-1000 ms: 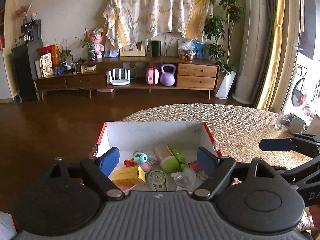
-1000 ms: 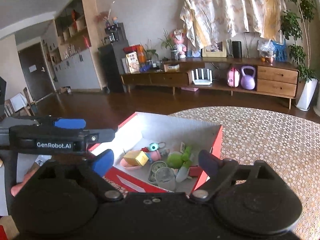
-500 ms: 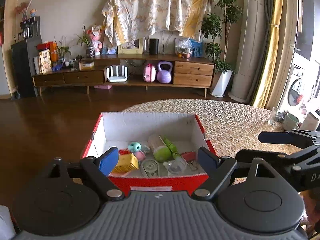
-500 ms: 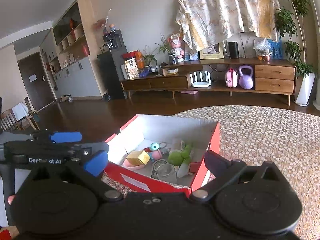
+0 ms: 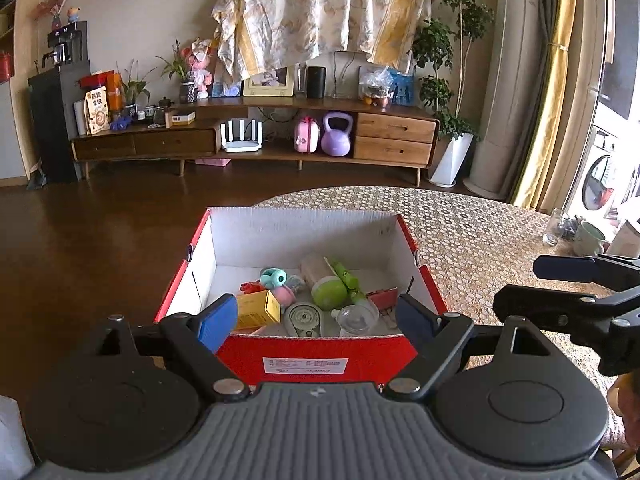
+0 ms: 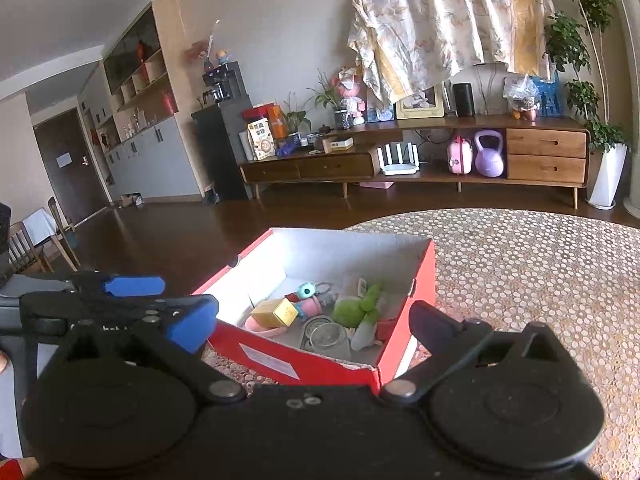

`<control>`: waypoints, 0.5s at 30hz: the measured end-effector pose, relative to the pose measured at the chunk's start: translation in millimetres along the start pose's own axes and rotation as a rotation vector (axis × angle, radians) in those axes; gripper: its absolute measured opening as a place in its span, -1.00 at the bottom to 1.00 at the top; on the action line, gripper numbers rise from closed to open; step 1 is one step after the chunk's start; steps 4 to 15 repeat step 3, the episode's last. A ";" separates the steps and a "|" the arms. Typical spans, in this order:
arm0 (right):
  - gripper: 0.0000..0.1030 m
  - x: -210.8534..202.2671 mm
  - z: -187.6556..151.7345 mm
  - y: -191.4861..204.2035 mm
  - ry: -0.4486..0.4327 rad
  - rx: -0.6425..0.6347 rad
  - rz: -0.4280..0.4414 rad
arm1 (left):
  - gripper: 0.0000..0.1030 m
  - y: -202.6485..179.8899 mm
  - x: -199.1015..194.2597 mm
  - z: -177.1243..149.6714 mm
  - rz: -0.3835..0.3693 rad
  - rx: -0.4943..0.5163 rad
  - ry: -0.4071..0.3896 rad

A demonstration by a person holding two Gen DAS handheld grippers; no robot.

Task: Organize rigid objects

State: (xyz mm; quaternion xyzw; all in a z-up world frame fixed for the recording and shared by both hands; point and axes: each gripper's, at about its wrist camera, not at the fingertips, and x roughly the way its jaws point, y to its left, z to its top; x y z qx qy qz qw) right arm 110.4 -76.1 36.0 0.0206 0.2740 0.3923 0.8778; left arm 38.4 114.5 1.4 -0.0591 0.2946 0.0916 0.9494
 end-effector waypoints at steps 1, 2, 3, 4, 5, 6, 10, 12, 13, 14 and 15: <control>1.00 -1.0 -0.7 -1.9 -0.002 0.003 -0.006 | 0.67 0.0 0.7 0.2 -0.001 -0.002 0.005; 1.00 -1.8 -1.5 -4.0 -0.003 0.007 -0.012 | 0.67 0.1 0.8 0.2 -0.002 -0.004 0.006; 1.00 -2.1 -1.4 -6.8 -0.004 0.013 -0.020 | 0.67 -0.8 0.5 0.1 -0.001 -0.001 0.003; 1.00 -2.1 -1.4 -6.8 -0.004 0.013 -0.020 | 0.67 -0.8 0.5 0.1 -0.001 -0.001 0.003; 1.00 -2.1 -1.4 -6.8 -0.004 0.013 -0.020 | 0.67 -0.8 0.5 0.1 -0.001 -0.001 0.003; 1.00 -2.1 -1.4 -6.8 -0.004 0.013 -0.020 | 0.67 -0.8 0.5 0.1 -0.001 -0.001 0.003; 1.00 -2.1 -1.4 -6.8 -0.004 0.013 -0.020 | 0.67 -0.8 0.5 0.1 -0.001 -0.001 0.003; 1.00 -2.1 -1.4 -6.8 -0.004 0.013 -0.020 | 0.67 -0.8 0.5 0.1 -0.001 -0.001 0.003; 1.00 -2.1 -1.4 -6.8 -0.004 0.013 -0.020 | 0.67 -0.8 0.5 0.1 -0.001 -0.001 0.003; 1.00 -2.1 -1.4 -6.8 -0.004 0.013 -0.020 | 0.67 -0.8 0.5 0.1 -0.001 -0.001 0.003; 1.00 -2.1 -1.4 -6.8 -0.004 0.013 -0.020 | 0.67 -0.8 0.5 0.1 -0.001 -0.001 0.003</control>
